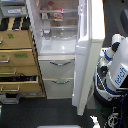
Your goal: Opening the fridge
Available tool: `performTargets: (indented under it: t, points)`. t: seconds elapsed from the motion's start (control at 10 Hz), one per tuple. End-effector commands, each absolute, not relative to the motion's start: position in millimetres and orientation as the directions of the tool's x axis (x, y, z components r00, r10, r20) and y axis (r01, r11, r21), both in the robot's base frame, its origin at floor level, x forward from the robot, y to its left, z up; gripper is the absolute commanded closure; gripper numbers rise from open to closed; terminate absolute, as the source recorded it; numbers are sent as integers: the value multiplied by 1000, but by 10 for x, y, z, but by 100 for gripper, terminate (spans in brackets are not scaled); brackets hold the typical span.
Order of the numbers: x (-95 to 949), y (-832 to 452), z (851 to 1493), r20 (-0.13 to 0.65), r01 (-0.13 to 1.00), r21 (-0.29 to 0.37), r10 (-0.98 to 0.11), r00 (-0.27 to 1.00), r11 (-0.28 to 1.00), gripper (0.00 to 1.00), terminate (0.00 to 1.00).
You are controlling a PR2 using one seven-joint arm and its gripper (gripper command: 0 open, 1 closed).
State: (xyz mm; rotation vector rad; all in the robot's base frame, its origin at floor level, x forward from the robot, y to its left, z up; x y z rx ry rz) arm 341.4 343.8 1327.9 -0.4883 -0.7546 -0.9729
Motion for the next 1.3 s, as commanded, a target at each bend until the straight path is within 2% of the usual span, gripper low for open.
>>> performTargets:
  t: [0.1,0.2,0.5,0.8,0.9,1.0,1.1,1.2,1.3]
  points:
    - [6141,2428,11122,348,745,-184,-667,659,641,0,0]
    - [6467,1813,11107,320,771,-161,-706,631,616,0,0]
    - [6691,333,11490,317,855,-95,-799,511,510,0,0]
    - [6650,-1559,12013,275,920,34,-889,367,390,0,0]
    - [6591,-2360,12143,244,938,96,-922,302,332,0,0]
    - [7149,-3188,11913,229,954,120,-943,242,274,0,0]
    - [7311,-3541,11867,197,947,120,-942,272,298,0,0]
    - [7951,-4185,11578,181,920,44,-909,376,389,0,0]
    - [7826,-5476,11476,122,892,-19,-884,451,452,0,0]
